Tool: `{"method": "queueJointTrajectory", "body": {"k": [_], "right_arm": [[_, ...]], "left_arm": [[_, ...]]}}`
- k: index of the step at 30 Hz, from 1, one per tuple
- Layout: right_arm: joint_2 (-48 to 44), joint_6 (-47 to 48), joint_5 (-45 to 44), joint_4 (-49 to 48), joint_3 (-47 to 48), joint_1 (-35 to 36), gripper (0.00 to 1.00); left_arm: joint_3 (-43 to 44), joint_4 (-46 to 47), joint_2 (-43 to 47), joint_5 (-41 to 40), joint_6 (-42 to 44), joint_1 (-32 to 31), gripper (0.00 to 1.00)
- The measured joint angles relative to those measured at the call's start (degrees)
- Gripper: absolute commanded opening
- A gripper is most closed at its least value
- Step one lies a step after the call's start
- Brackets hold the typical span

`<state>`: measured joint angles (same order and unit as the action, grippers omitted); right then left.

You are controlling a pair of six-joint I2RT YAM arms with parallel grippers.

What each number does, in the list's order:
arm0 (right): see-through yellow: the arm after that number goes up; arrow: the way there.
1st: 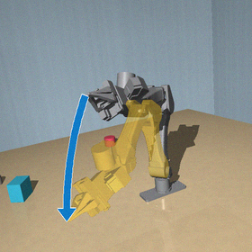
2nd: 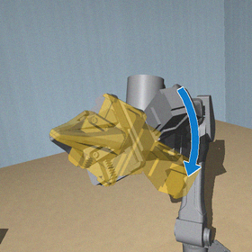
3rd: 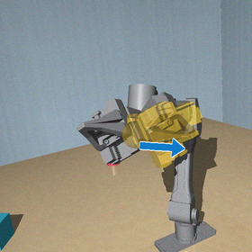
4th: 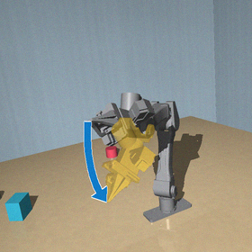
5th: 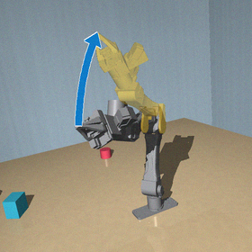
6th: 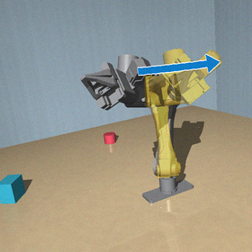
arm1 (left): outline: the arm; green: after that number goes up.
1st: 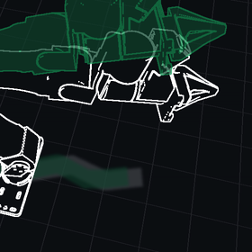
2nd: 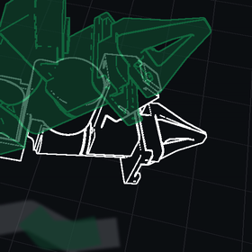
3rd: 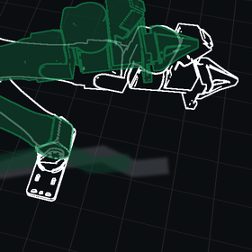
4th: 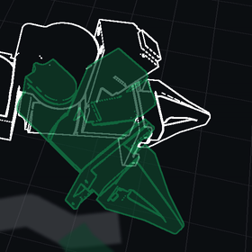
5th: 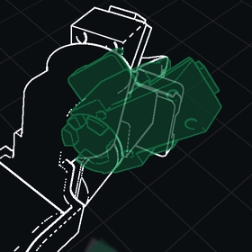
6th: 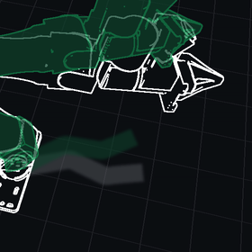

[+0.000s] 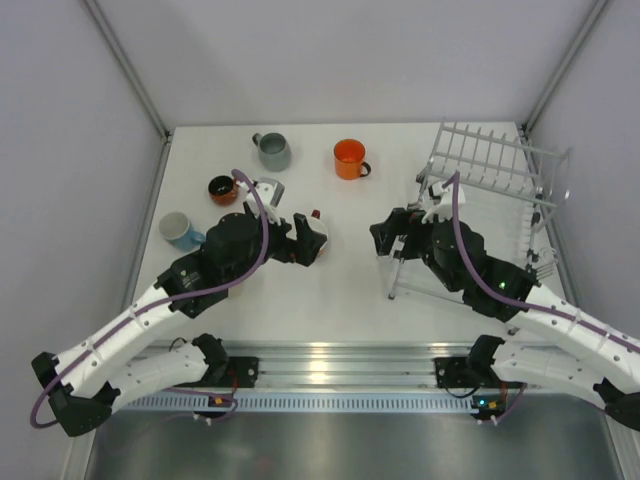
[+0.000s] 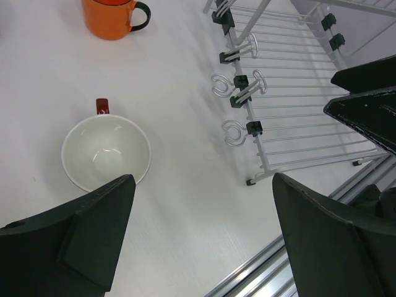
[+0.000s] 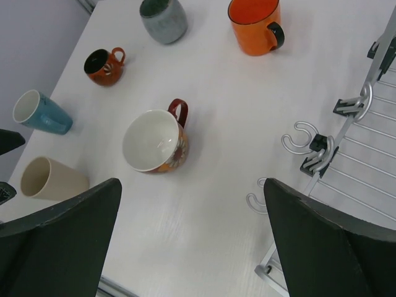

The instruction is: Load the cups into the dish rack

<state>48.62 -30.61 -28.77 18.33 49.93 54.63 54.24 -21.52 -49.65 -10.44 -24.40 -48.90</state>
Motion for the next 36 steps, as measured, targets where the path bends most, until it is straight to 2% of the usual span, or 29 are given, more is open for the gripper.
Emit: {"method": "queueJointTrajectory", "body": {"k": [9,17,27,31,36], "right_arm": [[0.0,0.0,0.4,0.1,0.0,0.0,0.99],[-0.3,0.2,0.8,0.1,-0.2,0.0,1.0],[-6.5,3.5,2.4,-1.7,-5.4,0.0,0.99],[-9.1,5.8,3.2,-2.6,-7.1,0.0,0.99],[-11.9,8.1,3.9,-2.6,-8.3,0.0,0.99]], "left_arm": [[0.0,0.0,0.0,-0.7,-0.4,0.0,0.98],[0.0,-0.9,-1.2,-5.9,-0.6,0.0,0.96],[9.0,-7.7,-12.7,-11.6,2.1,0.4,0.92],[13.3,-9.0,-18.9,-10.6,3.3,3.4,0.88],[14.9,-10.3,-26.0,-5.9,3.8,11.6,0.78]]}}
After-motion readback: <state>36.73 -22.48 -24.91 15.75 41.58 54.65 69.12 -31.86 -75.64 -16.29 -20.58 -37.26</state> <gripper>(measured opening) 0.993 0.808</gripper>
